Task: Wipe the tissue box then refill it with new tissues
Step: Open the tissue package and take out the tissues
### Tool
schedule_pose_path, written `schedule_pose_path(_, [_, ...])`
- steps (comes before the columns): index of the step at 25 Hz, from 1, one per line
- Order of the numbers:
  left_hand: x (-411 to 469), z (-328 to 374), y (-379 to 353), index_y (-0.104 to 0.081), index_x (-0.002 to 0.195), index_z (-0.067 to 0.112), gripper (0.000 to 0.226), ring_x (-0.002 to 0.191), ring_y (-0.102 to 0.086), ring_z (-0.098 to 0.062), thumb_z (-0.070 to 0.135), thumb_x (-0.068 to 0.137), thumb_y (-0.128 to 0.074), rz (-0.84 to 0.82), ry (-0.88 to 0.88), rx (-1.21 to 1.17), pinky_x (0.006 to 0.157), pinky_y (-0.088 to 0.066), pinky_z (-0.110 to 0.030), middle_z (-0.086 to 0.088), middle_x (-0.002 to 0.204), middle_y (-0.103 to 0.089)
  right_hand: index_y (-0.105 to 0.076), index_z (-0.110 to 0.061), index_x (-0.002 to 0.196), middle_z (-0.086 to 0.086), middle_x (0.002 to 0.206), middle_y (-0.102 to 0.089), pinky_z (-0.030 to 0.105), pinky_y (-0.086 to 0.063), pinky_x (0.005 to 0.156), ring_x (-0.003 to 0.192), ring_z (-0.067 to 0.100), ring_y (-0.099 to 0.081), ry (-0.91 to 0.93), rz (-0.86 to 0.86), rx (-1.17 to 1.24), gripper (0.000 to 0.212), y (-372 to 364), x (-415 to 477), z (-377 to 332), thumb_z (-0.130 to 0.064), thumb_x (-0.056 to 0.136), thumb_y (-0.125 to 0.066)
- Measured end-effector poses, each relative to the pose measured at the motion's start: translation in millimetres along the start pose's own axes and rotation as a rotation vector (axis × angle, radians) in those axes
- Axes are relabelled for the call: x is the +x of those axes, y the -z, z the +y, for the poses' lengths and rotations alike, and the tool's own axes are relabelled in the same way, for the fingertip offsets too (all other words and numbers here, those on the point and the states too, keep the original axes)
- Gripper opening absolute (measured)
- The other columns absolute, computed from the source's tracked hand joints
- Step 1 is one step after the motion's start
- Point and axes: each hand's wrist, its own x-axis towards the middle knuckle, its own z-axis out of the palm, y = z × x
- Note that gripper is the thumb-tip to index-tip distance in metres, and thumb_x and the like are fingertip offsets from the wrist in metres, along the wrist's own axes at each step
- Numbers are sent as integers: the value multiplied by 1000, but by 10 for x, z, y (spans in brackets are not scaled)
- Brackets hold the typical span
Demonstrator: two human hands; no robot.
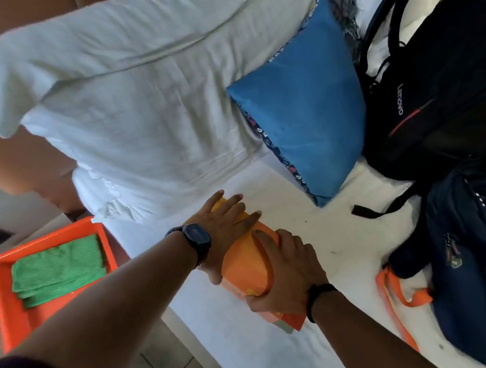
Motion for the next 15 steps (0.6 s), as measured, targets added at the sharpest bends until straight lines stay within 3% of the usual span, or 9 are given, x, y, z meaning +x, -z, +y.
schedule_pose_path(3, [-597,-248,187,15,146,27,144,138,-24,-28,64,39,-74,139,82,-87,113,-15,-52,-7,147,-29,-12,-37,138,4,136,-37,47,-36,99,117,26,-43,190,26,-10,107,488,129,-409,-77,51,-61])
schedule_pose_path(6, [-1481,-643,380,-2,148,21,138,125,-43,-28,72,34,-61,279,273,-122,101,-33,-49,-6,134,-44,-23,-38,137,-1,133,-42,44,-36,99,115,23,-45,460,61,-21,100,1116,339,-1156,-77,54,-62])
schedule_pose_path(8, [-2195,-946,479,-8,148,19,138,122,-48,-29,75,32,-60,358,438,-178,100,-39,-47,-7,132,-47,-38,-35,133,-4,130,-49,40,-37,100,117,18,-47,580,152,58,83,1581,458,-1788,-75,64,-57])
schedule_pose_path(10, [-2916,-1196,563,-7,148,18,140,122,-48,-31,77,34,-63,442,608,-260,102,-40,-44,-9,134,-46,-58,-25,116,-3,118,-59,34,-41,94,111,14,-53,608,398,345,53,1982,542,-2425,-60,76,-55])
schedule_pose_path(12, [-3464,-1373,633,-3,149,16,143,125,-44,-30,78,37,-67,527,745,-397,105,-39,-40,-9,138,-41,-66,-20,98,-3,103,-64,29,-46,85,99,9,-58,494,550,769,27,2297,607,-2915,-40,82,-56])
schedule_pose_path(14, [-3963,-1499,699,0,150,14,147,125,-42,-28,78,37,-69,643,844,-564,105,-37,-37,-9,137,-40,-67,-22,88,-4,92,-66,23,-45,77,86,2,-60,413,475,1005,15,2539,585,-3430,-28,78,-57])
schedule_pose_path(15, [-4160,-1547,704,1,150,15,147,122,-43,-27,75,37,-71,713,868,-648,104,-37,-37,-8,133,-42,-66,-24,87,-3,91,-65,21,-43,77,85,1,-59,453,404,984,13,2609,554,-3657,-26,76,-59])
